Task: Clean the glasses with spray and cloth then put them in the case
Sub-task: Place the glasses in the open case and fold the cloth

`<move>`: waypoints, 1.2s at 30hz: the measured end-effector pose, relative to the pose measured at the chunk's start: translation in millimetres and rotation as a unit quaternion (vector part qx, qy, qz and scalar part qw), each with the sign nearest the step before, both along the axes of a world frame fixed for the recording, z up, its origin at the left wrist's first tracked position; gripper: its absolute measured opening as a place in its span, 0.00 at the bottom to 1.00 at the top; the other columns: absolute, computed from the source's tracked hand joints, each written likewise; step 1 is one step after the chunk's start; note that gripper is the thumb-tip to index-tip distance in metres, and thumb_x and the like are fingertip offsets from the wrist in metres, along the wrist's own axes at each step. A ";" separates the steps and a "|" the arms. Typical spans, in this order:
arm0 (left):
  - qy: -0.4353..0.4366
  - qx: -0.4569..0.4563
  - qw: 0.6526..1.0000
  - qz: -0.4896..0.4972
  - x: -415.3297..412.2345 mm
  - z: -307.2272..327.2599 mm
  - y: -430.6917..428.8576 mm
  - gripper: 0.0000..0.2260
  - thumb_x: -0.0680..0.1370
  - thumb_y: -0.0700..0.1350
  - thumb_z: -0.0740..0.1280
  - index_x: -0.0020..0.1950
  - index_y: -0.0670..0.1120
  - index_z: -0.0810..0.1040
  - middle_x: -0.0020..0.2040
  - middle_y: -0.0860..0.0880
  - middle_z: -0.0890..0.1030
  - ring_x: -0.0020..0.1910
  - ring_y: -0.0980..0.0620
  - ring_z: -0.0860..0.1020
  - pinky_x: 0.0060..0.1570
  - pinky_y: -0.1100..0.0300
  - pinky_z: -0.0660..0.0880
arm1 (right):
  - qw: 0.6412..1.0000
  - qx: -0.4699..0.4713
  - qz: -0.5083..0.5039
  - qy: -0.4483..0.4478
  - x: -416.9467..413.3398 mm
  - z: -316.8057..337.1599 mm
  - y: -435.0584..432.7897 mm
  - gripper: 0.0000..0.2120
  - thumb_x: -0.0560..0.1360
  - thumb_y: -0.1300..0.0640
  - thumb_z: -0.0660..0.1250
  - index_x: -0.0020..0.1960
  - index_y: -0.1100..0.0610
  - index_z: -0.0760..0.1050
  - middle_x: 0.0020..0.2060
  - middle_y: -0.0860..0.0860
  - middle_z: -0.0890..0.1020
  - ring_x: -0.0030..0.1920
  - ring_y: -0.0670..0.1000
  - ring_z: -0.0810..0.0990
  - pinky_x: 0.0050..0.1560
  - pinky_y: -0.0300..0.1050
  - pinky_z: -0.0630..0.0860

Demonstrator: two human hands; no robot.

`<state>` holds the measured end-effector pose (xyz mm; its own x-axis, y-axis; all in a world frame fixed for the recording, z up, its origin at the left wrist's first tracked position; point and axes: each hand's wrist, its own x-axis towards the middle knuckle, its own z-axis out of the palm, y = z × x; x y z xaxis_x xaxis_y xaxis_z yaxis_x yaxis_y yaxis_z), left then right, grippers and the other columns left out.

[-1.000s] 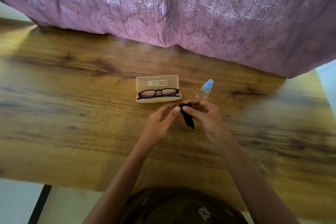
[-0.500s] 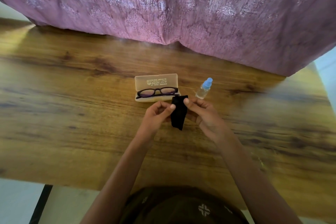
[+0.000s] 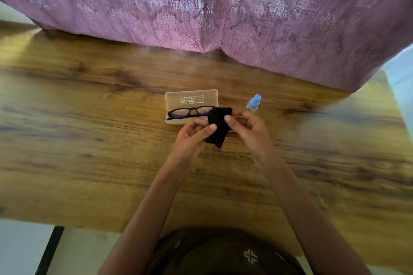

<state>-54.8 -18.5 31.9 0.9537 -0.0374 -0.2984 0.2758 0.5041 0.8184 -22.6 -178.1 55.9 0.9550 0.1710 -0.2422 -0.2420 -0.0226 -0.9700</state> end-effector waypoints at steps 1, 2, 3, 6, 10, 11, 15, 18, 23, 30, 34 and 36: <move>-0.002 -0.005 1.000 0.007 1.0 0.6 0.4 0.10 0.71 0.38 0.72 0.48 0.44 0.73 0.41 0.51 0.84 0.44 0.54 0.83 0.43 0.61 0.80 | 1.000 -0.002 -0.008 -0.007 0.5 0.4 0.7 0.09 0.79 0.60 0.68 0.57 0.62 0.79 0.46 0.53 0.86 0.50 0.49 0.85 0.49 0.40 0.80; -0.006 -0.001 1.000 0.012 2.2 0.2 1.3 0.13 0.71 0.37 0.73 0.51 0.45 0.73 0.44 0.50 0.84 0.46 0.53 0.83 0.45 0.58 0.81 | 1.000 -0.005 -0.018 -0.018 1.0 0.3 0.9 0.09 0.79 0.60 0.68 0.57 0.61 0.79 0.47 0.54 0.86 0.51 0.50 0.85 0.50 0.41 0.80; -0.010 0.012 1.000 0.015 3.1 -0.3 2.8 0.15 0.71 0.37 0.73 0.54 0.45 0.73 0.47 0.50 0.85 0.49 0.51 0.83 0.48 0.56 0.81 | 0.999 -0.008 -0.028 -0.026 1.6 0.0 0.6 0.08 0.78 0.60 0.69 0.56 0.61 0.79 0.48 0.55 0.85 0.52 0.51 0.84 0.52 0.43 0.81; -0.012 0.048 0.999 0.006 5.3 0.4 5.7 0.18 0.70 0.40 0.73 0.58 0.48 0.76 0.52 0.50 0.84 0.56 0.49 0.81 0.55 0.53 0.79 | 0.999 0.000 -0.035 -0.017 2.5 1.0 0.3 0.09 0.78 0.59 0.68 0.56 0.62 0.79 0.49 0.55 0.85 0.51 0.50 0.84 0.52 0.41 0.80; -0.011 0.109 0.993 -0.043 4.4 6.3 9.4 0.17 0.72 0.45 0.73 0.59 0.41 0.79 0.51 0.46 0.83 0.51 0.51 0.82 0.49 0.61 0.78 | 0.999 0.027 0.015 0.031 2.3 2.5 -0.6 0.15 0.77 0.53 0.69 0.60 0.60 0.78 0.53 0.57 0.84 0.55 0.54 0.83 0.55 0.49 0.81; -0.018 0.126 0.990 -0.053 3.4 7.9 11.3 0.19 0.72 0.46 0.72 0.59 0.38 0.79 0.50 0.45 0.83 0.49 0.52 0.82 0.47 0.62 0.78 | 0.997 0.048 0.033 0.048 2.0 3.0 -1.8 0.19 0.74 0.52 0.71 0.60 0.61 0.78 0.54 0.58 0.84 0.55 0.57 0.83 0.55 0.52 0.81; -0.026 0.149 0.986 -0.069 2.7 9.6 21.6 0.20 0.72 0.47 0.71 0.59 0.36 0.78 0.51 0.46 0.83 0.51 0.52 0.81 0.50 0.63 0.78 | 0.993 0.051 0.080 0.070 1.6 3.7 -7.2 0.22 0.68 0.55 0.76 0.60 0.62 0.79 0.53 0.60 0.85 0.53 0.60 0.84 0.51 0.52 0.83; -0.010 0.138 0.988 -0.070 4.1 8.9 25.0 0.17 0.74 0.45 0.72 0.57 0.36 0.77 0.49 0.47 0.83 0.51 0.50 0.82 0.50 0.60 0.78 | 0.994 0.050 0.061 0.081 1.8 1.1 -7.2 0.22 0.68 0.55 0.76 0.58 0.64 0.79 0.52 0.61 0.85 0.53 0.59 0.85 0.53 0.54 0.81; 0.048 0.089 0.987 -0.127 3.1 7.6 23.4 0.20 0.73 0.40 0.74 0.64 0.41 0.77 0.57 0.43 0.83 0.57 0.46 0.82 0.55 0.57 0.79 | 0.992 0.063 0.034 0.107 1.8 -2.5 -5.0 0.15 0.76 0.60 0.70 0.61 0.63 0.76 0.52 0.59 0.85 0.53 0.56 0.85 0.49 0.49 0.83; 0.059 0.064 0.994 -0.065 -1.6 6.8 21.6 0.18 0.72 0.38 0.70 0.62 0.44 0.78 0.57 0.44 0.83 0.56 0.47 0.82 0.53 0.56 0.80 | 0.991 0.074 0.067 0.089 1.8 -4.3 -12.4 0.17 0.74 0.67 0.70 0.62 0.62 0.77 0.53 0.58 0.85 0.55 0.56 0.84 0.54 0.50 0.82; 0.048 0.004 0.998 -0.040 -1.9 5.7 22.7 0.12 0.77 0.33 0.63 0.56 0.44 0.81 0.53 0.47 0.84 0.55 0.50 0.81 0.49 0.62 0.79 | 0.997 0.035 0.068 0.027 1.4 -5.1 -10.5 0.10 0.74 0.73 0.67 0.48 0.61 0.82 0.47 0.52 0.87 0.52 0.50 0.85 0.51 0.41 0.80; 0.031 0.012 0.999 -0.033 -2.6 5.9 23.6 0.15 0.79 0.32 0.59 0.46 0.46 0.83 0.52 0.47 0.83 0.55 0.50 0.80 0.51 0.60 0.78 | 0.996 0.015 0.083 -0.013 1.7 -5.8 -9.4 0.14 0.75 0.77 0.62 0.44 0.63 0.82 0.50 0.55 0.86 0.56 0.51 0.84 0.54 0.40 0.80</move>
<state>-57.4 5.1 37.9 0.9289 -0.0908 -0.3589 0.3584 0.4632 0.8105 -20.8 -187.5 50.0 0.9190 0.3341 -0.2095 -0.2114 -0.0311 -0.9769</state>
